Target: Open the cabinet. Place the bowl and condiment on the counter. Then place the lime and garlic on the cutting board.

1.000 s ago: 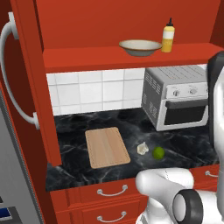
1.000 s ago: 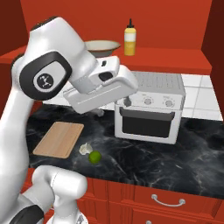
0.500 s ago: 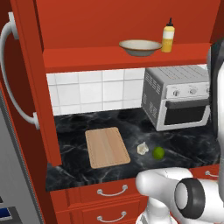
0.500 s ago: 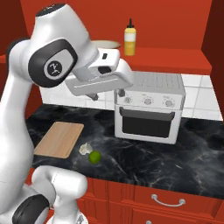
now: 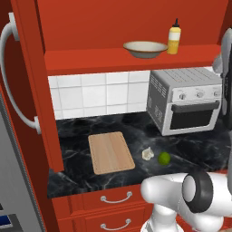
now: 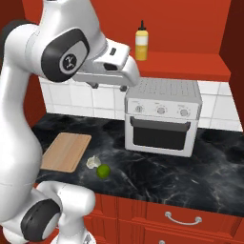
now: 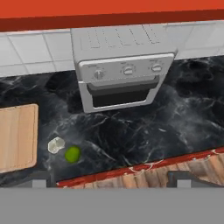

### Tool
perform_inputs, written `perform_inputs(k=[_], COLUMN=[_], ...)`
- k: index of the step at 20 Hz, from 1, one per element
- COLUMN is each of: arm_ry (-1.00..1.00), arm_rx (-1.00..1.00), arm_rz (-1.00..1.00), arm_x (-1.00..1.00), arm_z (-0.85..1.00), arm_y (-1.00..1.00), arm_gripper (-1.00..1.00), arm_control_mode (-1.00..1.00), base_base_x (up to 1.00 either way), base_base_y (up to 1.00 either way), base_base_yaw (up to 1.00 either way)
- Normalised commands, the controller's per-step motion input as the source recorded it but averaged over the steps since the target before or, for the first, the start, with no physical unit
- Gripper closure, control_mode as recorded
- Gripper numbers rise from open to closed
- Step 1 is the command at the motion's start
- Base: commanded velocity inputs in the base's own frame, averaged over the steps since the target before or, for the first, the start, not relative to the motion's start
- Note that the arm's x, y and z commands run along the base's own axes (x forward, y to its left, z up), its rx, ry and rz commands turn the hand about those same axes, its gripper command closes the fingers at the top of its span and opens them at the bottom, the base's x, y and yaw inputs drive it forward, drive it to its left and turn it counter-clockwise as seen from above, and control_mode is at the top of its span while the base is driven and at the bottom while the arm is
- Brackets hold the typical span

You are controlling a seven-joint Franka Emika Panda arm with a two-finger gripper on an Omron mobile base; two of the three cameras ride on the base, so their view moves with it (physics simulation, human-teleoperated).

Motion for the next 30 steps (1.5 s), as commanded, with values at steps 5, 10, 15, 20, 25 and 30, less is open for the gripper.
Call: perform_inputs(k=[5,10,15,20,25,30], arm_ry=[-0.15,-0.14,-0.15,-0.15,-0.12,-0.09], arm_rx=[0.16,0.12,0.05,0.02,0.01,0.00], arm_rz=[-0.02,-0.03,0.00,0.00,0.00,0.03], arm_x=[0.35,0.43,0.47,0.51,0.52,0.42], arm_z=[0.16,0.15,0.12,0.09,0.03,0.00], arm_y=[0.23,0.23,0.11,0.08,0.02,-0.01], arm_gripper=[-1.00,-1.00,-1.00,-1.00,-1.00,-1.00], arm_control_mode=[-1.00,-1.00,-1.00,-1.00,-1.00,-1.00], base_base_x=[0.00,0.00,0.00,0.00,0.00,0.00], base_base_y=[0.00,0.00,0.00,0.00,0.00,0.00], base_base_yaw=[0.00,0.00,0.00,0.00,0.00,0.00])
